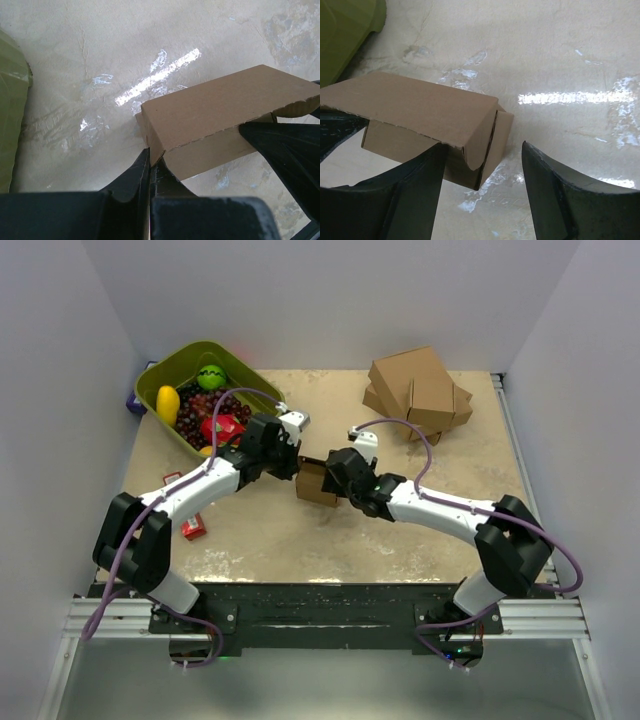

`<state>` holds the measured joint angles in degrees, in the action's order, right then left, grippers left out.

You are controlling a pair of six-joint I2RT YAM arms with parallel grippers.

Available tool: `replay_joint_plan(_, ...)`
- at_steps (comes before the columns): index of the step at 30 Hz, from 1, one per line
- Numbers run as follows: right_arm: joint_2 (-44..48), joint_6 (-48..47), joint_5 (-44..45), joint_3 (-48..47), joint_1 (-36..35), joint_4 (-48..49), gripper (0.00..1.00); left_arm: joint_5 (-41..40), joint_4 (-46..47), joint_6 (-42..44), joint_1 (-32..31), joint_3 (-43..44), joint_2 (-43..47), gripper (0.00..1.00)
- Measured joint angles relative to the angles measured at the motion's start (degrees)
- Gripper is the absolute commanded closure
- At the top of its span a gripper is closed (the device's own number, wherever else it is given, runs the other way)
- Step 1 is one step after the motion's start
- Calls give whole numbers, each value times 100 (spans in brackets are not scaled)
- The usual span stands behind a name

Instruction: Fold the paper box

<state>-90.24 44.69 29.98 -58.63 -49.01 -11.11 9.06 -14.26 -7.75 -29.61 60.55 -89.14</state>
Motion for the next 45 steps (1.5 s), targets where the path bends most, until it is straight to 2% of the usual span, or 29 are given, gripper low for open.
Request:
replay_joint_plan(11,50,341,-522,190,136,315,36,94,-2,9,0,0,-2,100)
replay_joint_plan(45,-238,306,-208,35,92,422,39,94,-739,-348,9,363,48,100)
